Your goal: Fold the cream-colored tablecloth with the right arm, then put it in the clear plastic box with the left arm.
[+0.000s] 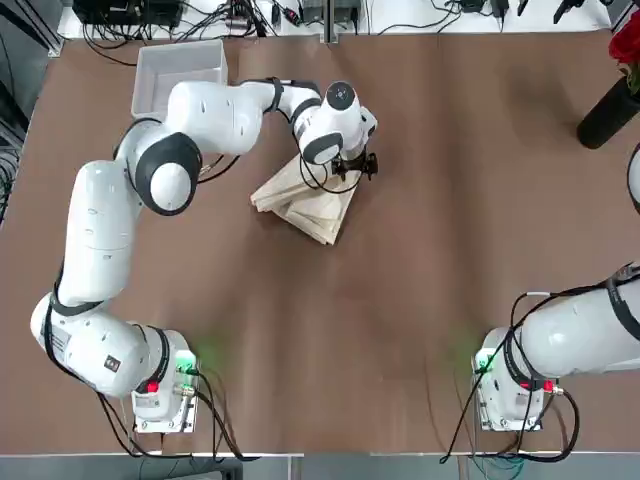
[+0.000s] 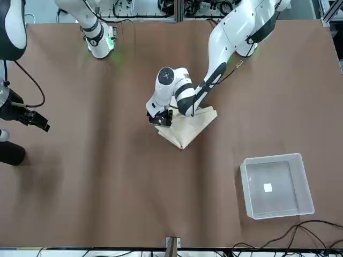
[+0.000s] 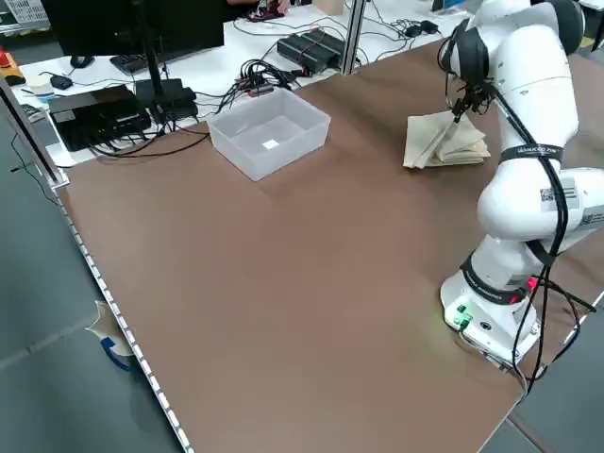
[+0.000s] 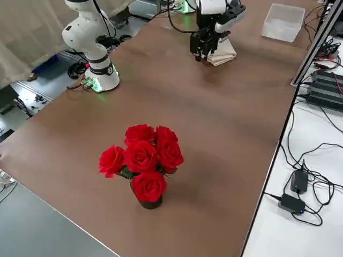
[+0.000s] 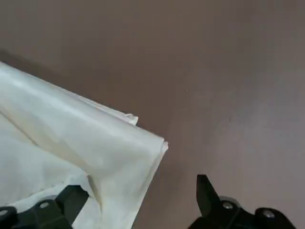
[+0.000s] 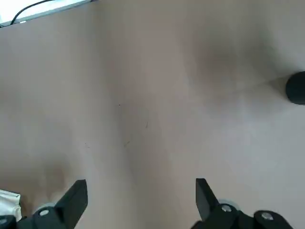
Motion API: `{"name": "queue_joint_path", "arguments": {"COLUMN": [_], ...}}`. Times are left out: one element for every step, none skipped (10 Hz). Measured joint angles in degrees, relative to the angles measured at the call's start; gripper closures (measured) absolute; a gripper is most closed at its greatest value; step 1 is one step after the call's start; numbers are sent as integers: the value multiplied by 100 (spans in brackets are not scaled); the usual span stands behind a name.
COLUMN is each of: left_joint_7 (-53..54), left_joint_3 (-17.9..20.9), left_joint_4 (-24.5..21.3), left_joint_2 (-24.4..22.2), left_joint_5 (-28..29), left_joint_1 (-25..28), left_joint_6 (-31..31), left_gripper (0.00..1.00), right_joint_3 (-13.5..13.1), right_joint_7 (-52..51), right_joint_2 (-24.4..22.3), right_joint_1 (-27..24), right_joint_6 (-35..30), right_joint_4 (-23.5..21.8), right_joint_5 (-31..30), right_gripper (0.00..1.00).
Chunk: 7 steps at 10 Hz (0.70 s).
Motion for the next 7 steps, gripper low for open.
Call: {"name": "queue_joint_path", "arguments": {"left_joint_7": [9, 13, 15, 17, 17, 17, 17], "left_joint_3": [4, 4, 3, 4, 23, 54, 83], "left_joint_4": [2, 11, 30, 36, 36, 36, 42], "left_joint_2": [37, 39, 39, 40, 45, 58, 84], "left_joint_5": [7, 8, 8, 8, 10, 10, 10], "left_joint_1": [0, 0, 0, -7, -35, -69, -95], "left_joint_6": [58, 78, 79, 79, 79, 79, 80], "left_gripper": [0, 0, 0, 0, 0, 0, 0], "right_joint_3": [0, 0, 0, 0, 0, 0, -1], "right_joint_7": [-1, -1, -2, -2, -2, -3, -3], "right_joint_2": [0, 0, 1, 3, 4, 6, 7], "right_joint_1": [0, 0, 0, 0, 0, 0, 0], "right_joint_6": [0, 1, 3, 3, 3, 4, 6], "right_joint_4": [0, 0, 0, 0, 0, 0, 0], "right_joint_5": [0, 0, 0, 0, 0, 0, 0], "right_gripper": [0, 0, 0, 0, 0, 0, 0]}}
